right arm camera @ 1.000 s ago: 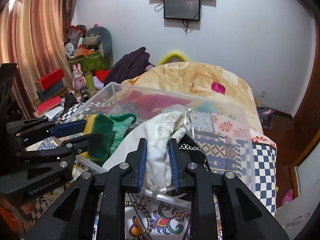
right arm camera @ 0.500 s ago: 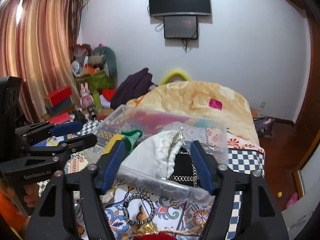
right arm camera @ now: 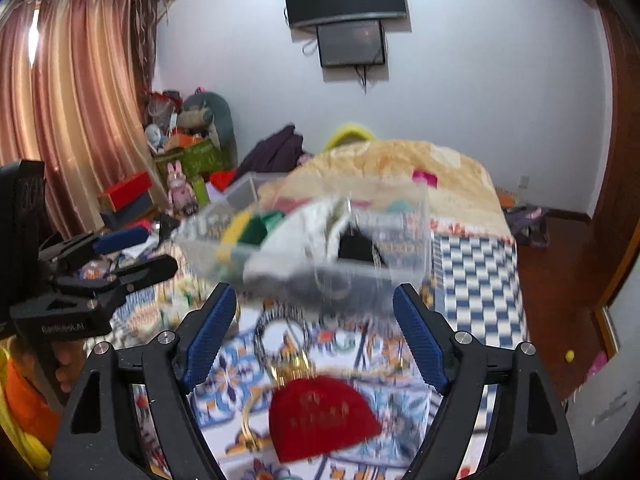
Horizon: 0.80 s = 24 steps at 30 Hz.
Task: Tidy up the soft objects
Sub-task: 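Grasp the floral scrunchie with the left tool while the right tool grasps the red pouch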
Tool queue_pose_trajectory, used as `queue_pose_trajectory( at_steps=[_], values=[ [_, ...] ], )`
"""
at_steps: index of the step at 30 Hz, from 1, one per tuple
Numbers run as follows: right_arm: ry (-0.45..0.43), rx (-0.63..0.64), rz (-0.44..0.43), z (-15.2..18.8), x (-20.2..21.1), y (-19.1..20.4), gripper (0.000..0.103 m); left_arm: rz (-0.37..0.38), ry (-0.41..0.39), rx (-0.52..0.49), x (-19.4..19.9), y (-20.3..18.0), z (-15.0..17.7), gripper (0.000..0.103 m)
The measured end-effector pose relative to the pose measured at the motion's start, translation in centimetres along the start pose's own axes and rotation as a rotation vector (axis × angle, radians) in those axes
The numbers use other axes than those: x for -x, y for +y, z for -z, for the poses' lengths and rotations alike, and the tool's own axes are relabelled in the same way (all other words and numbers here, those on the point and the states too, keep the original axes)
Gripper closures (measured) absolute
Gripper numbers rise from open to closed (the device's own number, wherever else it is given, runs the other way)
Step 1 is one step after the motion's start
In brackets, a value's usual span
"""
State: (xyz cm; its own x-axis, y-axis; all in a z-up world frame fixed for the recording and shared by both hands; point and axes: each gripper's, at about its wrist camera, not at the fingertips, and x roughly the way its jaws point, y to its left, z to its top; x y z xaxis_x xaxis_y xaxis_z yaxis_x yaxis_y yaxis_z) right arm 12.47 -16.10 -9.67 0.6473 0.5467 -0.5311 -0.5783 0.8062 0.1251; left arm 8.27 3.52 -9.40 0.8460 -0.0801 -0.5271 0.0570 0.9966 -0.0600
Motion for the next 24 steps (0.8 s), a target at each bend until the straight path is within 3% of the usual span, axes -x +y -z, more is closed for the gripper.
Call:
queue_pose_trajectory(
  at_steps=[12, 18, 21, 24],
  values=[
    [0.168, -0.046, 0.008, 5.6, -2.7, -0.6, 0.024, -0.009, 0.117, 0.052, -3.1, 0.7, 3.6, 0.016],
    [0.180, -0.005, 0.019, 6.5, -2.9, -0.1, 0.025, -0.026, 0.114, 0.029, -3.7, 0.1, 4.1, 0.016],
    [0.171, 0.013, 0.031, 6.6, -2.8, 0.0, 0.036, -0.029, 0.112, 0.028, -3.8, 0.1, 4.2, 0.019],
    [0.162, 0.010, 0.022, 6.4, -2.6, -0.1, 0.053, -0.037, 0.126, 0.035, -4.1, 0.3, 4.2, 0.034]
  ],
)
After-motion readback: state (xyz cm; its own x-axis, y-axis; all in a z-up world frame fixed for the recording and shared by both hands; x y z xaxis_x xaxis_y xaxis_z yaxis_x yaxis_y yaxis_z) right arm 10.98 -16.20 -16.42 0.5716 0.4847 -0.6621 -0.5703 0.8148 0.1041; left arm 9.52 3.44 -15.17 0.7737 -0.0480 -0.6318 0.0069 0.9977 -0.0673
